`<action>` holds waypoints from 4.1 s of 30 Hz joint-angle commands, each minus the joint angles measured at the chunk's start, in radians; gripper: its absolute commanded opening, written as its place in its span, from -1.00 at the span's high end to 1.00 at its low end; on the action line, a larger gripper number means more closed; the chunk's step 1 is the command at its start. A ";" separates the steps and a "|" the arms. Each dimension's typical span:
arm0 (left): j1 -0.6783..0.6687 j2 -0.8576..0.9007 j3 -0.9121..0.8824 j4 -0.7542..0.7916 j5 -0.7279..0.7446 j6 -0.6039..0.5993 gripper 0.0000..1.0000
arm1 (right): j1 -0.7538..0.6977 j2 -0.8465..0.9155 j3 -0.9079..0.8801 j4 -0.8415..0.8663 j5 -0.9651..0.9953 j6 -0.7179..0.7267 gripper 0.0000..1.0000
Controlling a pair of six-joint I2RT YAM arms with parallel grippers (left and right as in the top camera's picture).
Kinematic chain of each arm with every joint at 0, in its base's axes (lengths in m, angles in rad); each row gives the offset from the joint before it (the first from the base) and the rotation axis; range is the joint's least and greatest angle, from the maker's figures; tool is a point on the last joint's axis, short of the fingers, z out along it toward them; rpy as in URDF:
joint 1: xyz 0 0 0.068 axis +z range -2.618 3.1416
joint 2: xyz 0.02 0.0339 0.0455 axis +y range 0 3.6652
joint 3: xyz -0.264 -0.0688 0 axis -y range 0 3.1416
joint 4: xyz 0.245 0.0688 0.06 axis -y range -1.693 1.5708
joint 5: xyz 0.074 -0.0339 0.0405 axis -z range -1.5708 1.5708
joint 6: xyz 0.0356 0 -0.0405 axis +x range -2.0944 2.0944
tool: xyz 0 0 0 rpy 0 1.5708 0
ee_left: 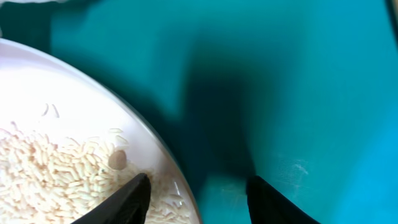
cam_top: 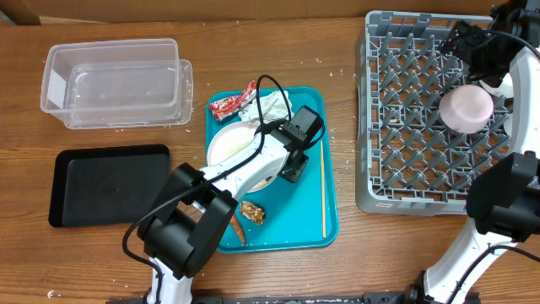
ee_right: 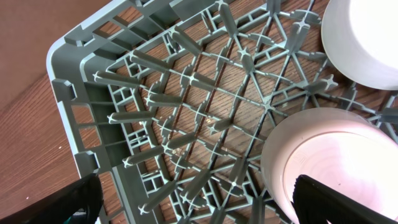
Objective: Sort waste into correct bins and load items into the dishwasher
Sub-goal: 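Grasp the pink rice plate rim with the left gripper, then lift the rice plate and carry it over the black tray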
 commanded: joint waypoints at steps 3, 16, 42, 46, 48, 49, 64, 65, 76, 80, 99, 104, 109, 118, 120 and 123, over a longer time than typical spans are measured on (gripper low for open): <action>-0.009 0.024 0.016 0.002 -0.051 0.023 0.21 | -0.006 -0.036 0.027 0.003 -0.002 0.005 -1.00; -0.012 0.024 0.016 -0.008 -0.010 0.023 0.62 | -0.006 -0.036 0.027 0.003 -0.002 0.005 -1.00; -0.077 0.024 0.111 -0.141 -0.093 0.010 0.92 | -0.006 -0.036 0.027 0.003 -0.002 0.005 -1.00; -0.077 0.024 0.111 -0.173 -0.093 -0.028 0.92 | -0.006 -0.036 0.027 0.003 -0.002 0.005 -1.00; -0.080 0.024 0.111 -0.190 -0.094 -0.042 0.92 | -0.006 -0.036 0.027 0.003 -0.002 0.005 -1.00; -0.081 0.024 0.112 -0.196 -0.097 -0.042 0.92 | -0.006 -0.036 0.027 0.003 -0.002 0.005 -1.00; -0.111 0.023 0.217 -0.342 -0.175 -0.119 0.92 | -0.006 -0.036 0.027 0.003 -0.002 0.005 -1.00; -0.111 0.023 0.230 -0.357 -0.175 -0.127 0.92 | -0.006 -0.036 0.027 0.003 -0.002 0.005 -1.00; -0.111 0.022 0.369 -0.522 -0.208 -0.200 0.92 | -0.006 -0.036 0.027 0.003 -0.002 0.005 -1.00; -0.111 0.022 0.401 -0.568 -0.209 -0.238 0.92 | -0.006 -0.036 0.027 0.003 -0.002 0.005 -1.00; 0.009 -0.015 0.571 -0.782 -0.277 -0.473 0.92 | -0.006 -0.036 0.027 0.003 -0.002 0.005 -1.00; 0.138 -0.073 0.570 -0.797 -0.233 -0.507 0.92 | -0.006 -0.036 0.027 0.003 -0.002 0.005 -1.00; 0.274 -0.110 0.570 -0.809 -0.198 -0.506 0.92 | -0.006 -0.036 0.027 0.003 -0.002 0.005 -1.00; 0.474 -0.115 0.554 -0.779 -0.093 -0.505 0.91 | -0.006 -0.036 0.027 0.003 -0.002 0.005 -1.00; 0.541 -0.115 0.536 -0.761 -0.048 -0.505 0.92 | -0.006 -0.036 0.027 0.003 -0.002 0.005 -1.00; 0.598 -0.115 0.525 -0.743 -0.030 -0.505 0.92 | -0.006 -0.036 0.027 0.003 -0.002 0.005 -1.00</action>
